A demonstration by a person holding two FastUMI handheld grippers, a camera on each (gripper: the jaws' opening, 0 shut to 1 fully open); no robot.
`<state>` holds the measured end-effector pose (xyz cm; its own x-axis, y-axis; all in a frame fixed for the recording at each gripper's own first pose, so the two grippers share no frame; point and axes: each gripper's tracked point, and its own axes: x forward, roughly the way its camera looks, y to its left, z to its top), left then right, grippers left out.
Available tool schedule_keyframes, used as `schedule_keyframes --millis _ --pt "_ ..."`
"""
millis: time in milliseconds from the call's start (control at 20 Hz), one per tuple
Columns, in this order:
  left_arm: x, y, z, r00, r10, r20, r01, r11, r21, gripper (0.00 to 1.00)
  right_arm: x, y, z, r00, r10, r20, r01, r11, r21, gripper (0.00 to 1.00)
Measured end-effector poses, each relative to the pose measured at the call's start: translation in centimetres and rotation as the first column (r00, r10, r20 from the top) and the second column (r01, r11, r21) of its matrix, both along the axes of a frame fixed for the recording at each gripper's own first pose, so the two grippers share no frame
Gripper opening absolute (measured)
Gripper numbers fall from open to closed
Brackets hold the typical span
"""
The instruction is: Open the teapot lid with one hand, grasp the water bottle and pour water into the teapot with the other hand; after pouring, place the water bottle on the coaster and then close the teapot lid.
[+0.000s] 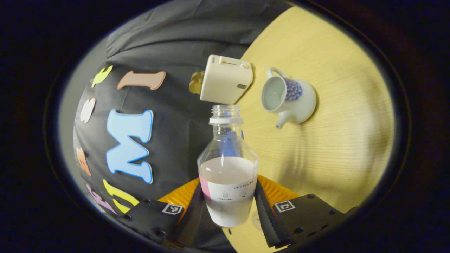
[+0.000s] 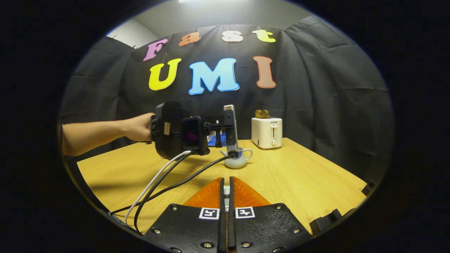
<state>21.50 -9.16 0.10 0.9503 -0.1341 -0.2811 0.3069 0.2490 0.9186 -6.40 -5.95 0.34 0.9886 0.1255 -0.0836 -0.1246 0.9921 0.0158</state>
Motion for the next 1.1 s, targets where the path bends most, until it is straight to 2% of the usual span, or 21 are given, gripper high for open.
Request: schedule_keyframes --millis 100,150,300,450,600,700,750,850,1000,1100 --pt "-1.2 1.5 -0.1 0.999 0.046 -0.015 -0.047 0.986 -0.162 0.87 0.9 0.2 0.7 1.000 0.003 0.019 -0.003 1.000 -0.004 0.02" --pt "-1.9 2.1 0.0 0.998 0.061 -0.009 -0.062 0.967 -0.247 0.87 1.4 0.3 1.0 1.000 0.003 0.030 -0.003 1.000 -0.004 0.02" --pt "-3.9 4.8 0.7 0.992 0.125 -0.003 -0.112 0.879 -0.464 0.87 3.1 0.9 2.1 0.998 0.007 0.062 -0.006 1.000 -0.014 0.02" --pt "-5.8 6.1 1.2 0.990 0.138 -0.018 -0.116 0.746 -0.656 0.86 4.9 2.0 2.6 0.997 0.022 0.076 -0.020 1.000 -0.024 0.02" --pt "-6.7 8.7 2.4 0.986 0.165 -0.013 -0.104 0.560 -0.822 0.86 6.3 3.1 2.4 0.997 0.043 0.069 -0.043 0.999 -0.012 0.02" --pt "-7.1 11.8 3.4 0.977 0.213 -0.012 -0.108 0.447 -0.888 0.86 7.0 3.5 2.0 0.997 0.051 0.059 -0.051 0.999 -0.009 0.02" --pt "-6.9 13.4 3.9 0.972 0.234 -0.010 -0.107 0.405 -0.908 0.86 7.1 3.8 1.8 0.997 0.055 0.054 -0.054 0.998 -0.007 0.02" --pt "-6.3 15.5 4.7 0.969 0.246 -0.014 -0.100 0.342 -0.934 0.85 7.6 4.0 1.4 0.997 0.058 0.047 -0.058 0.998 -0.005 0.02" --pt "-4.9 18.5 4.5 0.958 0.283 -0.039 -0.118 0.268 -0.956 0.85 8.2 4.1 1.1 0.998 0.059 0.034 -0.059 0.998 0.002 0.02" --pt "-3.8 18.7 4.2 0.959 0.280 -0.031 -0.105 0.251 -0.962 0.85 8.2 4.0 1.1 0.998 0.059 0.028 -0.059 0.998 0.012 0.02"
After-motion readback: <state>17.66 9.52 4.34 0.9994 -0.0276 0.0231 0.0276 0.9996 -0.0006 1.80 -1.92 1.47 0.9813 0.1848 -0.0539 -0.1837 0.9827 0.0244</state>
